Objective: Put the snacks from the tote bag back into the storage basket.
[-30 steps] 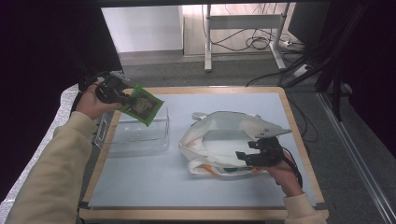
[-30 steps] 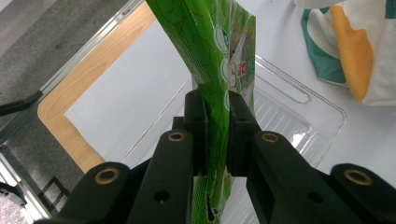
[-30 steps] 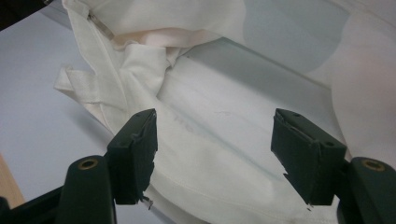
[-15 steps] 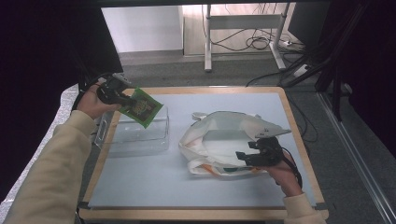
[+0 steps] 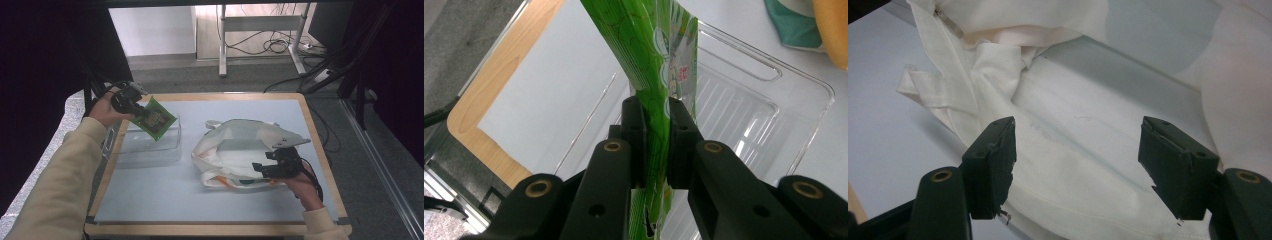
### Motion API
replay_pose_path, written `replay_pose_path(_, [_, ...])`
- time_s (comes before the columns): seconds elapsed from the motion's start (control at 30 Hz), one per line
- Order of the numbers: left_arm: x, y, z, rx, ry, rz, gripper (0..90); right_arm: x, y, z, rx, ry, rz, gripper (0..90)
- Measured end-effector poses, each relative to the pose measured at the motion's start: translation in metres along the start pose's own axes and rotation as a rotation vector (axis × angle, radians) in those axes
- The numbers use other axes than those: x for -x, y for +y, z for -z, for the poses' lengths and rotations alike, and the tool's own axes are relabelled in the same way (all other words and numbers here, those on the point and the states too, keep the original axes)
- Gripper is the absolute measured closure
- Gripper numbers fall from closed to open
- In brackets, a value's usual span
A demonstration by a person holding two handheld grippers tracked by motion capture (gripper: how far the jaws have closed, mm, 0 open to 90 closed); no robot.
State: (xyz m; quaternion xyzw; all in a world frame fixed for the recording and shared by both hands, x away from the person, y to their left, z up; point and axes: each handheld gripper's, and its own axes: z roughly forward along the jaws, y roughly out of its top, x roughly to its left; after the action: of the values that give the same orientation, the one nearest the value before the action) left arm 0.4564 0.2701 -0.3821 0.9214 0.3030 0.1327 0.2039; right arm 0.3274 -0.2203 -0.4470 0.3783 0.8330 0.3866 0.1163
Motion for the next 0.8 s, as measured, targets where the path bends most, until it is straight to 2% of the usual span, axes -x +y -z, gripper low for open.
replay_pose_path(0.3, [0.002, -0.001, -0.009, -0.041, -0.003, -0.026, 82.0, 0.000, 0.000, 0.001, 0.003, -0.001, 0.000, 31.4])
replay_pose_path(0.43, [0.003, 0.000, -0.013, -0.042, -0.011, -0.034, 82.0, 0.001, 0.000, 0.001, 0.001, -0.001, -0.001, 31.3])
replay_pose_path(0.57, [0.005, 0.004, -0.022, -0.078, -0.015, -0.061, 82.0, 0.000, 0.000, 0.000, -0.002, -0.003, 0.001, 31.3])
replay_pose_path(0.8, [0.006, 0.011, -0.029, -0.111, -0.018, -0.094, 81.8, 0.000, -0.001, 0.000, -0.005, -0.003, 0.004, 31.2])
